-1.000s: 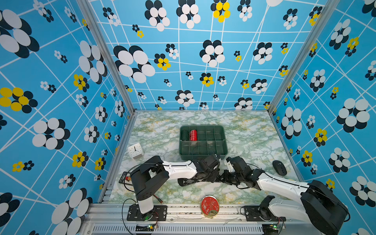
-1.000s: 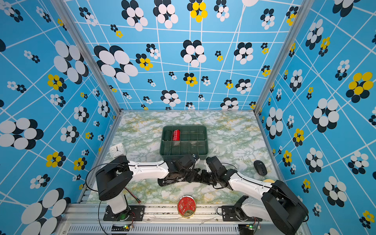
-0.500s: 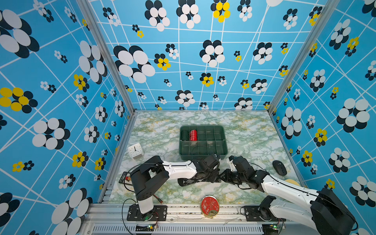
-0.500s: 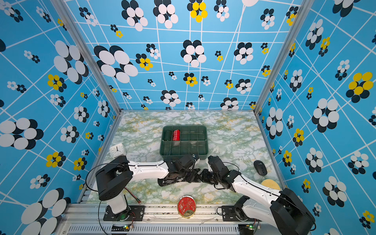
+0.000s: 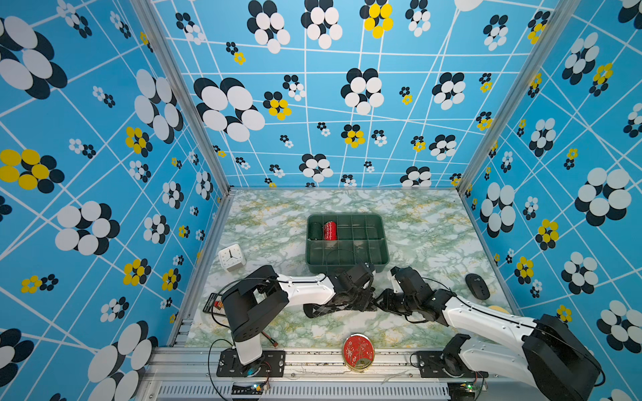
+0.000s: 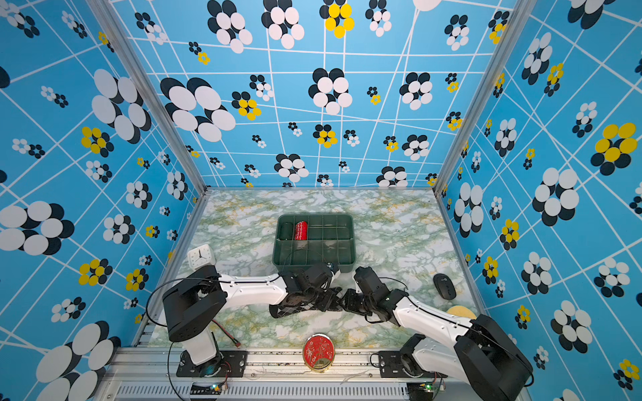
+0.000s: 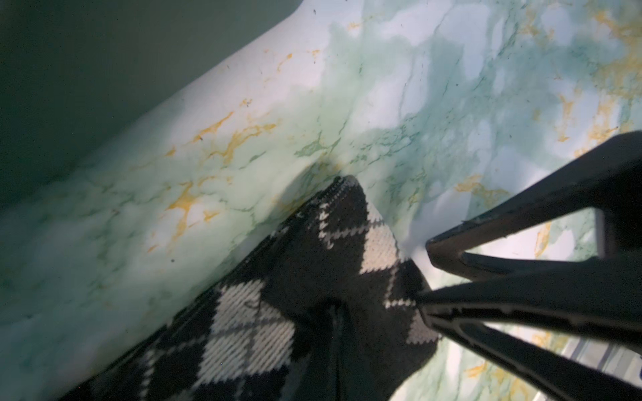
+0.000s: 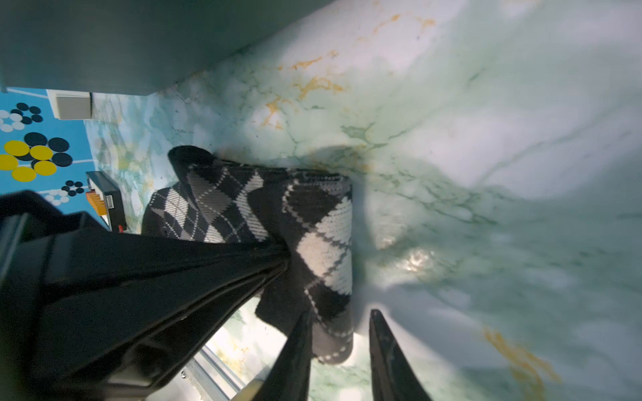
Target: Roll the socks
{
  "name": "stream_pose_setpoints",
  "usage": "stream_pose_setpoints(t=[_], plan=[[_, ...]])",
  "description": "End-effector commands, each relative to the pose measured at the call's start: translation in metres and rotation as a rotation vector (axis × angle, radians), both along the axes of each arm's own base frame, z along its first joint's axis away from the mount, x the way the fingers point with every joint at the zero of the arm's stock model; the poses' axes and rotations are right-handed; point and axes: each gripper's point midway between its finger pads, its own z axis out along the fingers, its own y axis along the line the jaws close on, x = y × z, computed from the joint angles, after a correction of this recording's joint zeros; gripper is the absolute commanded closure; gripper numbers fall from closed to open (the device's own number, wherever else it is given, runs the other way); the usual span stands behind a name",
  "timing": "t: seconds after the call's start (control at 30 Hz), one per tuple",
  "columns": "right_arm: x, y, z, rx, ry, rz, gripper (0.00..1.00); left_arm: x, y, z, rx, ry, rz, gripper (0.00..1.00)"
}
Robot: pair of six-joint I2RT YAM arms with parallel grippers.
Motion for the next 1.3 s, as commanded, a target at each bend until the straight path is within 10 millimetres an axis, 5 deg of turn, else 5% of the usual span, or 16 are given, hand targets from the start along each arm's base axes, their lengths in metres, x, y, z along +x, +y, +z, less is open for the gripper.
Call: stream_pose_setpoints(t=[0.0,1.27], plan=[[0.007,0.001,0.001,0.008,-0.024,-0.011,0.69,-0.007,0.026,-0.021,0.071,0.063,0.032,1.0],[0.02,0.012,-0.016,0.069,-0.026,-0.017,0.67,-0.009,0.024,-0.026,0.058,0.09,0.026,1.0]])
